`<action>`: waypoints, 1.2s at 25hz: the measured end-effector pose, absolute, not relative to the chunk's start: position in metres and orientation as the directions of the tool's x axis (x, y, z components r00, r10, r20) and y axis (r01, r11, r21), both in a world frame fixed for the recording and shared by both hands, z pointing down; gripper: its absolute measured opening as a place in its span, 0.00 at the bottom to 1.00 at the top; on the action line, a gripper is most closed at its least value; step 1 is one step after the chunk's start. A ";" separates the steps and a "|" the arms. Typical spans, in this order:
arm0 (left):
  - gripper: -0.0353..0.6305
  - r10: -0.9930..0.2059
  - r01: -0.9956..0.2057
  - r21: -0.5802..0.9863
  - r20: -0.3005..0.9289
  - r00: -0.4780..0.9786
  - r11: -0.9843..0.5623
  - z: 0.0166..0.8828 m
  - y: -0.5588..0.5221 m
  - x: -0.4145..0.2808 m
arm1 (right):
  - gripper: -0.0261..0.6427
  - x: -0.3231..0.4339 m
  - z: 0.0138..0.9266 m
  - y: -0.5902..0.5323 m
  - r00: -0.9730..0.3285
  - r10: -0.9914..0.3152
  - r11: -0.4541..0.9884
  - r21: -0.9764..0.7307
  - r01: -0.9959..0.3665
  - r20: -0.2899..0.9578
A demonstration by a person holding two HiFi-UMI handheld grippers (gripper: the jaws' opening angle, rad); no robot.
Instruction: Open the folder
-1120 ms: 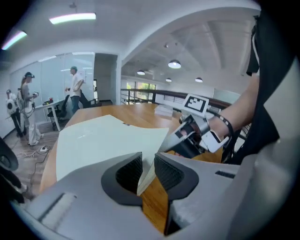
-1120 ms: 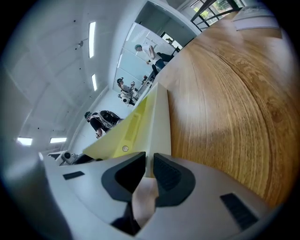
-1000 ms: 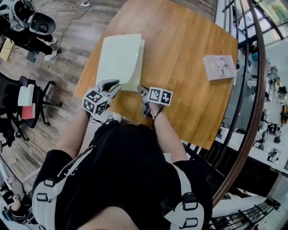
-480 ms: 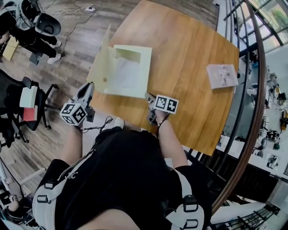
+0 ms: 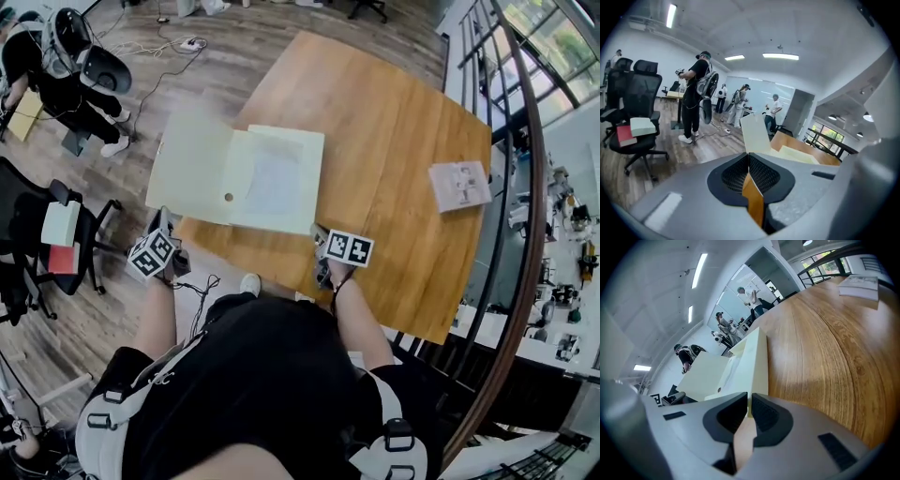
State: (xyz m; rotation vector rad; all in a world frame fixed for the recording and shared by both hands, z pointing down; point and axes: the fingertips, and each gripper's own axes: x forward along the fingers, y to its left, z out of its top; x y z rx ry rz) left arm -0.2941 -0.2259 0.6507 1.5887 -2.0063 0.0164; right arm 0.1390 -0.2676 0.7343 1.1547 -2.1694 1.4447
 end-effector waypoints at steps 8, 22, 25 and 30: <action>0.09 -0.794 -0.855 0.295 0.576 -0.197 0.426 0.706 -0.225 -0.332 | 0.08 0.143 0.734 -0.267 -0.586 -0.474 0.160 -0.591 -0.791 0.657; 0.17 -0.917 -0.934 0.226 0.354 -0.184 0.275 0.602 -0.230 -0.306 | 0.05 0.125 0.597 -0.312 -0.514 -0.739 0.430 -0.283 -0.858 0.436; 0.17 -0.955 -0.944 0.228 0.229 -0.187 0.240 0.542 -0.231 -0.297 | 0.05 0.122 0.542 -0.324 -0.513 -0.806 0.480 -0.180 -0.859 0.296; 0.11 -0.990 -0.989 0.080 0.079 -0.120 0.126 0.450 -0.245 -0.250 | 0.05 0.126 0.465 -0.330 -0.472 -0.876 0.472 -0.025 -0.881 0.098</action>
